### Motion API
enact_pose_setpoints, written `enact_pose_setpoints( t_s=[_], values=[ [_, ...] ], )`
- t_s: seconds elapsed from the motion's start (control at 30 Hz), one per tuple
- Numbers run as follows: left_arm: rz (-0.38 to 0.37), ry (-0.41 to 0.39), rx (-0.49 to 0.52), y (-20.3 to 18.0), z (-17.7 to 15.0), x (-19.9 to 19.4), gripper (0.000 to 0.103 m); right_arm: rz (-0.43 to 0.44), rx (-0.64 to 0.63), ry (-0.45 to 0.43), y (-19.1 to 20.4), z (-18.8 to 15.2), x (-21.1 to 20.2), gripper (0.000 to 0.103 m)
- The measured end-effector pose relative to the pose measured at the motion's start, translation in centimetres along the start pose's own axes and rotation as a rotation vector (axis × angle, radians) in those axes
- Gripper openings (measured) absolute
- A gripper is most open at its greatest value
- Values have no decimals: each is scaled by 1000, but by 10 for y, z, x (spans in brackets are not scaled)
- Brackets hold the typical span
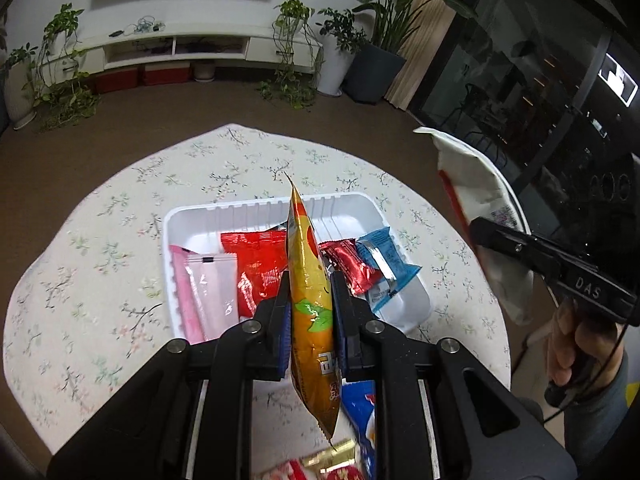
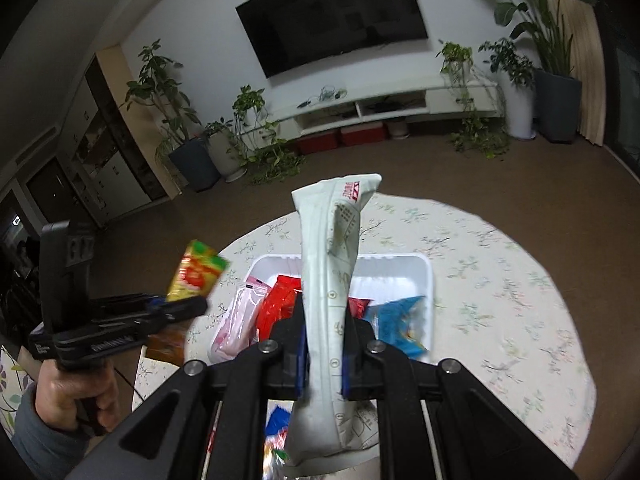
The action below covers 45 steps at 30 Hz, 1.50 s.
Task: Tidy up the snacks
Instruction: 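Lower the yellow bag and white-green bag into the tray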
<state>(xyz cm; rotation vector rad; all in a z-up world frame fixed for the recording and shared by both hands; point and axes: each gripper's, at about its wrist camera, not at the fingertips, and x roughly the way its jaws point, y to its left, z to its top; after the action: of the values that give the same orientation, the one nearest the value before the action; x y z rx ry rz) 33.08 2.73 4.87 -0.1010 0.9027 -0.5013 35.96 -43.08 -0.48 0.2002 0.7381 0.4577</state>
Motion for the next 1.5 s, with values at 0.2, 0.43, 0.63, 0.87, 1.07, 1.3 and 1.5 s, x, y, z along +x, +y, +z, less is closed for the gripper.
enact_pose_setpoints(
  t_s=[0.2, 0.43, 0.63, 0.87, 1.07, 1.3, 1.5],
  values=[
    [10, 51, 5, 4, 4, 55, 15, -24, 14, 86, -7, -5, 57, 13],
    [13, 82, -22, 12, 4, 97, 15, -60, 19, 145, -10, -12, 100, 13],
    [10, 93, -35, 20, 2, 119, 16, -84, 31, 181, -14, -21, 120, 13],
    [-1, 116, -49, 26, -4, 137, 16, -105, 26, 218, -16, -30, 135, 13],
    [-8, 130, -64, 28, -7, 146, 16, -107, 42, 222, -18, -36, 140, 13],
    [-11, 133, -71, 27, -13, 151, 16, -115, 39, 229, -20, -39, 146, 13],
    [-9, 130, -70, 27, -14, 152, 16, -121, 33, 229, -20, -40, 147, 13]
  ],
)
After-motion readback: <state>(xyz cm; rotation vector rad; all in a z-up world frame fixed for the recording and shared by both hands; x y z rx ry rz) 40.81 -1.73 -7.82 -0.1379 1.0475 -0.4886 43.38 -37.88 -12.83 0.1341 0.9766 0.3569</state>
